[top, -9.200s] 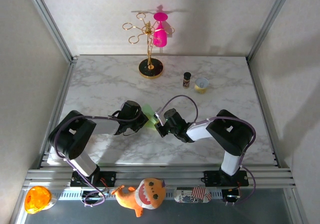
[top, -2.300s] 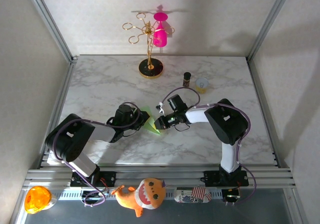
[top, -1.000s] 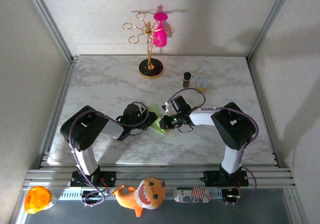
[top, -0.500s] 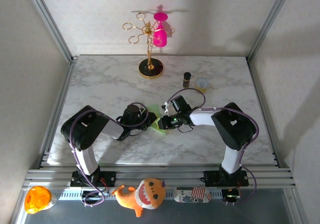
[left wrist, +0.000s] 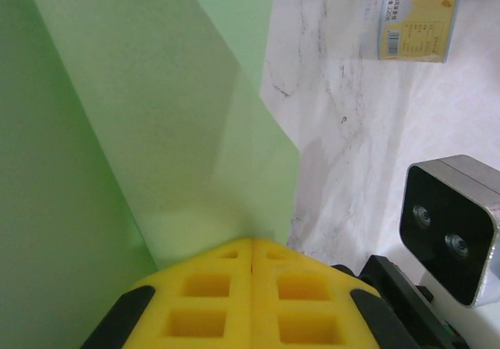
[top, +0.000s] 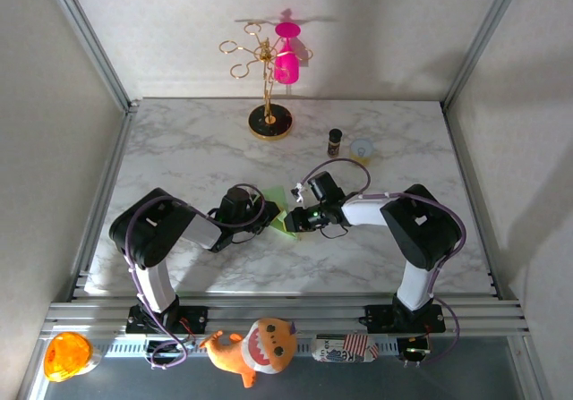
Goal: Fold a paper plane with a square sheet of paper (pick it up from the middle)
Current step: Fourth fold the wing at the center of the table.
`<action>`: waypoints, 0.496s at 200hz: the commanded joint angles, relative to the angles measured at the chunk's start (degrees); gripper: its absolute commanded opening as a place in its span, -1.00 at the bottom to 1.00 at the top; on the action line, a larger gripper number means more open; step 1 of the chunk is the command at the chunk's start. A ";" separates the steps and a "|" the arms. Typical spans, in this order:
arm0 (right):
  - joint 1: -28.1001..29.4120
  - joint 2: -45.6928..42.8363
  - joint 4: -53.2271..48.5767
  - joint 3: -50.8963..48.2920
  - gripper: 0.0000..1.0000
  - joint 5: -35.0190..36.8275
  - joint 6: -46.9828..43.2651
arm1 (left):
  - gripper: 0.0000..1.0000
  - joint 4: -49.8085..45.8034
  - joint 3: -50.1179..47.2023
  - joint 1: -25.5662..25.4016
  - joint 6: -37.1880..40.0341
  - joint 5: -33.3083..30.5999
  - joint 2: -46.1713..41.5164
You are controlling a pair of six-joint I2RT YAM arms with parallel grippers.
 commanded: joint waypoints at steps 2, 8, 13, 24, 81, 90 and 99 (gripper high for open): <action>-0.39 -1.35 -2.35 -1.41 -0.51 -0.22 -0.49 | -1.00 1.61 -0.72 0.23 -0.44 -0.36 1.11; -0.38 -1.29 -2.33 -1.45 -0.52 -0.18 -0.47 | -1.00 1.94 -0.74 0.30 -0.48 -0.21 1.16; -0.38 -1.25 -2.34 -1.45 -0.53 -0.21 -0.48 | -1.00 2.23 -0.81 0.26 -0.48 -0.10 1.16; -0.38 -0.93 -2.42 -1.45 -0.55 0.02 -0.48 | -0.98 2.73 -0.81 0.30 -0.46 0.17 1.16; -0.38 1.21 -1.81 -2.57 -0.66 1.97 -0.82 | -0.88 4.57 -1.41 0.82 0.21 0.99 -1.87; -0.38 1.44 -1.75 -2.76 -0.68 2.58 -1.07 | -0.86 3.87 -1.59 1.09 0.68 0.73 -2.80; -0.38 1.53 -1.41 -3.09 -0.69 3.16 -1.24 | -0.84 2.69 -1.77 1.35 1.22 0.19 -3.75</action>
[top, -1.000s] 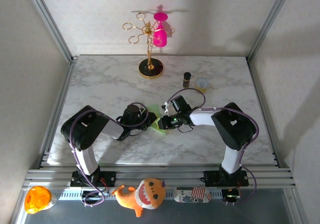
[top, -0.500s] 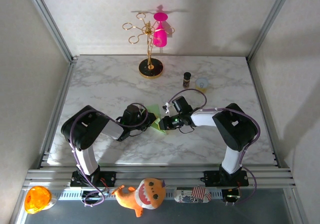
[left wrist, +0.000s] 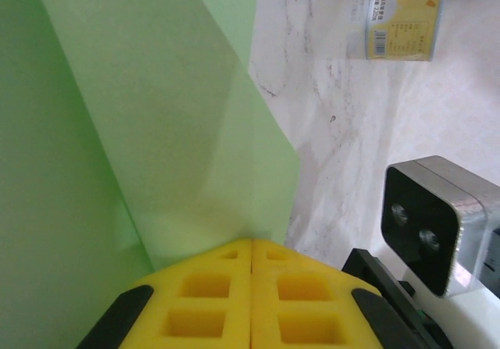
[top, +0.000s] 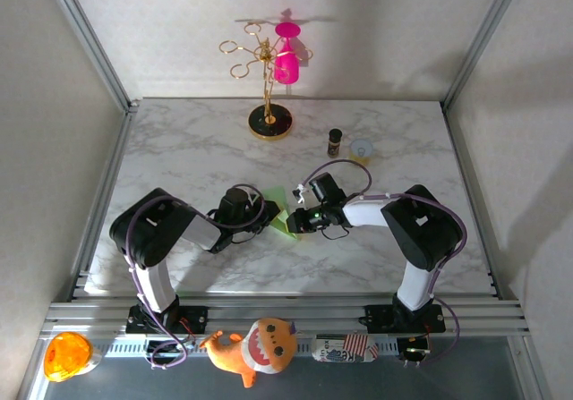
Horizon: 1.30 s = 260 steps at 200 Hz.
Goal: Fold a paper plane with a square sheet of paper (pick it up from the middle)
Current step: Fourth fold the wing at the center of the table.
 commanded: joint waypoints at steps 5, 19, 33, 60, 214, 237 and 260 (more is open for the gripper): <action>-0.27 1.94 -1.69 -2.25 -0.70 2.89 -1.19 | -0.83 -0.52 -1.02 1.13 1.46 -0.53 -3.67; -0.27 2.32 -1.43 -2.47 -0.73 3.41 -1.40 | -0.83 -1.83 -1.52 1.50 2.18 -1.23 -4.29; -0.27 2.60 -1.12 -2.66 -0.75 3.86 -1.25 | -0.82 -1.90 -1.87 1.68 2.14 -1.12 -4.21; -0.27 2.76 -0.54 -3.10 -0.78 4.36 -0.94 | -0.82 0.20 -1.71 1.60 1.25 0.41 -2.53; -0.27 3.06 0.87 -3.80 -0.59 3.62 -1.51 | -0.82 0.54 2.92 0.11 1.50 3.43 1.52; -0.27 3.08 0.87 -3.81 -0.60 3.62 -1.08 | -0.82 0.37 3.12 0.10 1.50 3.35 1.62; -0.36 3.50 0.82 -3.89 -0.67 3.71 -0.58 | -0.82 -0.37 2.91 0.08 1.80 2.61 0.78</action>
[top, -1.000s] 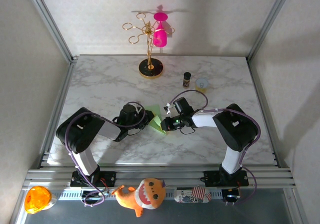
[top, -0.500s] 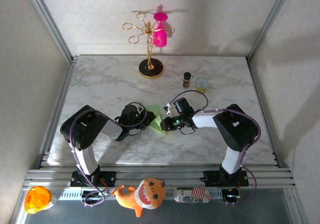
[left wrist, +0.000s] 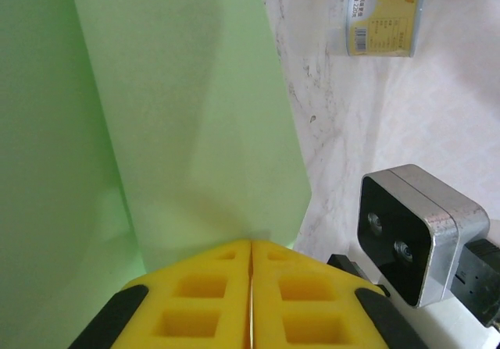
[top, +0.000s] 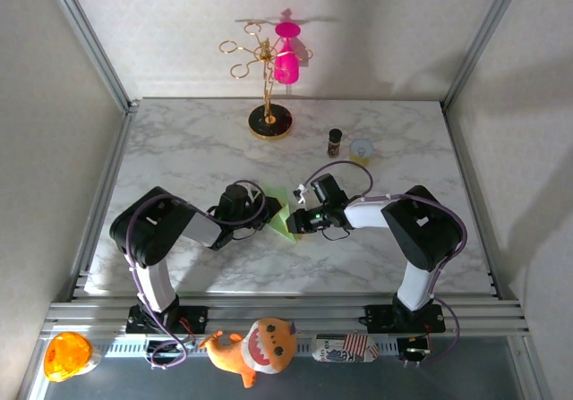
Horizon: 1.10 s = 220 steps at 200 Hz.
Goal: Fold a paper plane with a square sheet of paper (pick it up from the middle)
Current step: Fourth fold the wing at the center of the table.
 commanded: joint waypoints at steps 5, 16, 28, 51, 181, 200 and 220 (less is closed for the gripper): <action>-0.12 3.70 -2.58 -2.32 -0.68 4.65 -0.53 | -0.82 -0.50 0.81 -0.40 1.29 -0.09 -0.37; -0.12 3.84 -2.47 -2.47 -0.72 4.69 -0.34 | -0.82 -0.69 0.39 -0.40 1.63 -0.46 -1.01; -0.20 4.01 -2.22 -2.79 -0.73 4.69 -0.02 | -0.81 -0.60 -0.11 -0.40 1.87 -0.58 -1.61; -0.29 4.28 -1.95 -3.24 -0.76 4.78 0.29 | -0.81 0.98 -1.70 -0.40 1.75 -0.23 -2.50; -1.15 5.89 -2.10 -3.24 -0.79 3.63 1.21 | -0.83 4.20 0.27 -1.19 2.47 2.58 2.42; -1.18 5.62 -2.42 -3.16 -0.76 3.55 1.03 | -0.83 4.45 0.10 -1.19 2.33 2.27 3.03; -1.17 5.32 -2.56 -3.07 -0.71 3.57 0.83 | -0.83 4.74 0.09 -1.19 2.27 2.05 3.57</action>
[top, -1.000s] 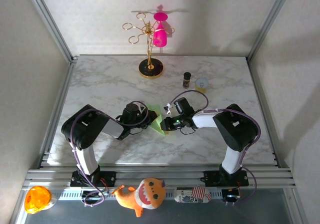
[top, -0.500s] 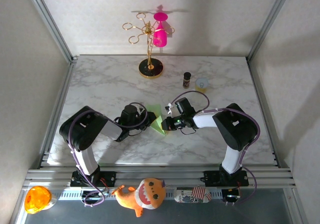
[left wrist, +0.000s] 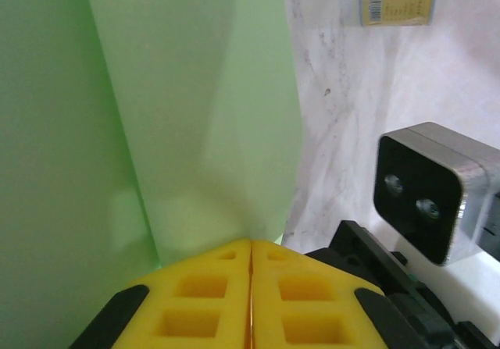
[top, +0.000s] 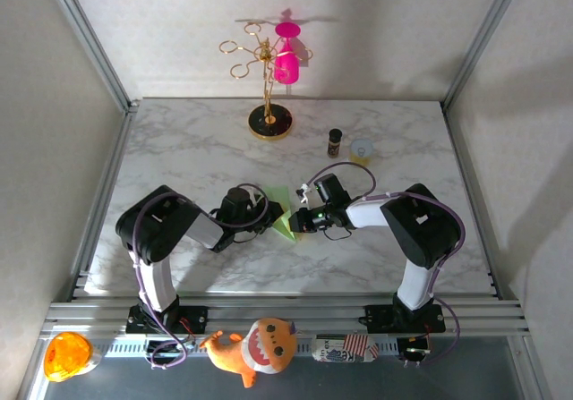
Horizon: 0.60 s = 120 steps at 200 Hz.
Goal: Fold a paper plane with a square sheet of paper (pick it up from the middle)
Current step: Fourth fold the wing at the center of the table.
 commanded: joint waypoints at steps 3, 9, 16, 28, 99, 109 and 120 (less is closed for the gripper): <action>0.35 4.12 -5.20 -2.06 -0.70 6.49 -0.87 | -0.83 2.60 0.61 -0.38 0.98 0.13 1.09; 0.35 3.97 -5.21 -2.00 -0.69 6.43 -1.00 | -0.83 2.62 0.66 -0.38 0.89 0.13 1.23; 0.35 3.75 -5.27 -2.00 -0.67 6.38 -1.02 | -0.83 2.60 0.62 -0.38 0.81 0.00 1.48; 0.40 3.37 -5.39 -1.91 -0.65 6.37 -1.12 | -0.83 2.64 0.53 -0.38 0.81 -0.20 1.74; 0.38 -1.59 -7.29 0.00 -0.55 3.12 -0.38 | -0.83 2.73 -0.39 -0.30 1.07 -0.84 2.05; 0.35 -2.56 -7.49 0.35 -0.54 2.19 0.14 | -0.83 2.82 -0.61 -0.22 1.07 -1.01 2.09; 0.36 -3.66 -7.54 0.56 -0.53 1.11 0.85 | -0.83 2.82 -0.83 -0.21 0.96 -1.12 2.09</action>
